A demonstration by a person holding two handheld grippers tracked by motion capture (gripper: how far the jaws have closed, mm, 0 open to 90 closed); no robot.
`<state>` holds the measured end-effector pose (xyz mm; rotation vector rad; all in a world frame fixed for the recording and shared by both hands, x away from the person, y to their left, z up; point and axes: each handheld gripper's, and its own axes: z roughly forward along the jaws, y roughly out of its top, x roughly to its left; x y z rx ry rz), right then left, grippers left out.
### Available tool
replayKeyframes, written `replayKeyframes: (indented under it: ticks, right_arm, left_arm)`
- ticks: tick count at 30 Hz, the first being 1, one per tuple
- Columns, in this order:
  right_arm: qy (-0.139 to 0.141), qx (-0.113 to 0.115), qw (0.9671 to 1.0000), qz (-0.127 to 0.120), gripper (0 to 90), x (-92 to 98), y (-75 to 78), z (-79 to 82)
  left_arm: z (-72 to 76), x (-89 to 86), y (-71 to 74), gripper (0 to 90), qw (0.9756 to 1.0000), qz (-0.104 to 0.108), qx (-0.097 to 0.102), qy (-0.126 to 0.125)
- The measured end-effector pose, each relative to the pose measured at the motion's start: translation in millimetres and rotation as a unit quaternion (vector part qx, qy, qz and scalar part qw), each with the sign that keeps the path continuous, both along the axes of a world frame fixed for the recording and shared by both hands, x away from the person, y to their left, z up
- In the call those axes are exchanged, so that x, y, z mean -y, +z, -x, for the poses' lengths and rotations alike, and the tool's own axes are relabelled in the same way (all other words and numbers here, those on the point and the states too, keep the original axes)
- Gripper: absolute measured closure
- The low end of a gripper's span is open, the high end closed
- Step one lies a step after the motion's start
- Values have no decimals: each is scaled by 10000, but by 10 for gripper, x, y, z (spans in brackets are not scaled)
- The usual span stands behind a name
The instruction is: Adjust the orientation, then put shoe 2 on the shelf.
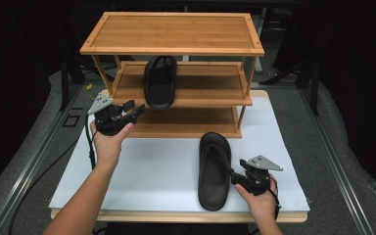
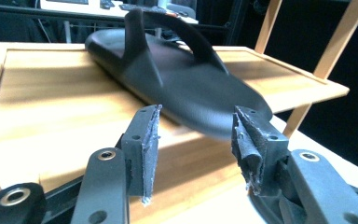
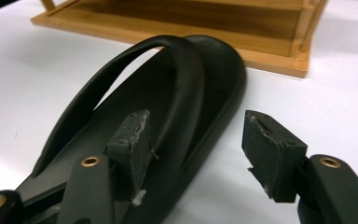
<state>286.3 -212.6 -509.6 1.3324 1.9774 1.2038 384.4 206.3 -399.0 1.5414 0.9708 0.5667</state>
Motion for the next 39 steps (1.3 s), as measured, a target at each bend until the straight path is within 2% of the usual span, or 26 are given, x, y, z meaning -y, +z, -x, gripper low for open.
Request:
replayKeyframes:
  ticks: [2,3,6,7,9,11,13,16,20,21,23,25,27,32,33,36,39]
  right_arm:
    - [109,-124,9998,63,424,-34,-7,-2]
    - [219,-233,9995,10,424,-49,-30,-15]
    - [371,-325,9988,27,421,-76,-55,-25]
    - [293,-340,9988,186,426,-99,-60,-17]
    - [411,-361,9983,196,456,-127,-78,-17]
    - [492,-384,9977,257,524,-153,-98,-17]
    - [394,-434,9975,399,622,-163,-110,-11]
    - [390,-448,9977,327,641,-161,-103,-9]
    - [349,-295,9981,411,714,-164,-104,-9]
    - [243,-253,9983,471,754,-144,-102,-38]
    - [267,-305,9982,447,764,-123,-97,-55]
    - [147,-304,9991,241,735,-78,-106,-109]
    - [174,-307,9992,175,731,-51,-108,-119]
    - [168,-259,9990,324,714,-48,-102,-58]
    - [185,-333,9986,376,713,-35,-92,-39]
    - [205,-330,9988,309,739,-34,-96,-30]
    - [143,-360,9987,339,730,-43,-104,-9]
  left_arm:
    - [80,-34,-50,488,10000,-38,-17,27]
    - [145,-65,-98,484,10000,29,11,10]
    - [224,-103,-163,474,10000,-8,3,32]
    - [254,-119,-189,472,10000,-26,-5,28]
    - [307,-156,-228,470,10000,-97,-1,4]
    - [371,-196,-284,468,10000,-72,13,5]
    - [402,-219,-330,469,10000,-33,-46,-24]
    - [443,-257,-420,469,9999,39,-148,-80]
    - [487,-281,-533,466,9997,-142,-189,-54]
    - [495,-287,-550,468,9997,-134,-192,-69]
    - [503,-301,-590,468,9996,-155,-240,-83]
    - [501,-309,-616,469,9994,-173,-287,-82]
    - [495,-311,-636,469,9994,-147,-315,-90]
    - [490,-335,-673,469,9992,-57,-386,-103]
    - [488,-341,-679,469,9992,-67,-394,-97]
    - [464,-357,-705,467,9986,-16,-518,-87]
    - [444,-366,-716,467,9985,-6,-543,-83]
